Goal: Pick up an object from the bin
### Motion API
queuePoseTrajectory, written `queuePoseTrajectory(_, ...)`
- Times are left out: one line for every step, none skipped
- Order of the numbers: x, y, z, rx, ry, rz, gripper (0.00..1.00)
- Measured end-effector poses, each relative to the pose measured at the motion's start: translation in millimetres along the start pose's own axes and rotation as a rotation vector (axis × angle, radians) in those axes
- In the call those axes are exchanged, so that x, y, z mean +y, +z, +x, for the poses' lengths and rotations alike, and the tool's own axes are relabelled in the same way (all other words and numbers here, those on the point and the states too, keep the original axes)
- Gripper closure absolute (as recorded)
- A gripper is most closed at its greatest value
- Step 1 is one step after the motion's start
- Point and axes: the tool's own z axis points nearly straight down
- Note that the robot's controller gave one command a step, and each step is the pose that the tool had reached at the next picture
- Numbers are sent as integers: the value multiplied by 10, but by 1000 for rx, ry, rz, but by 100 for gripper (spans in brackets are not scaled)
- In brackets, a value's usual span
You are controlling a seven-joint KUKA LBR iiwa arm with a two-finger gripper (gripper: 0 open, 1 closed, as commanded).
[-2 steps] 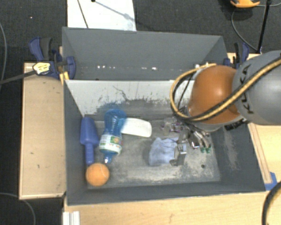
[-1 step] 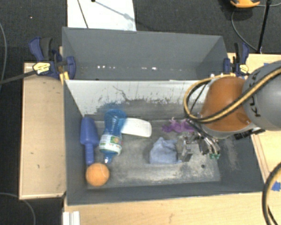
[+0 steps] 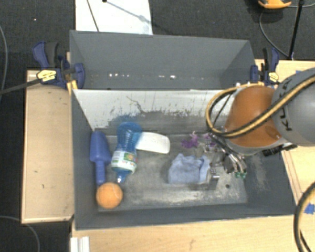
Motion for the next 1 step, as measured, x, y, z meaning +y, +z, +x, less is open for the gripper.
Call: queuePoseTrajectory(0,0,0,0,2,0,100)
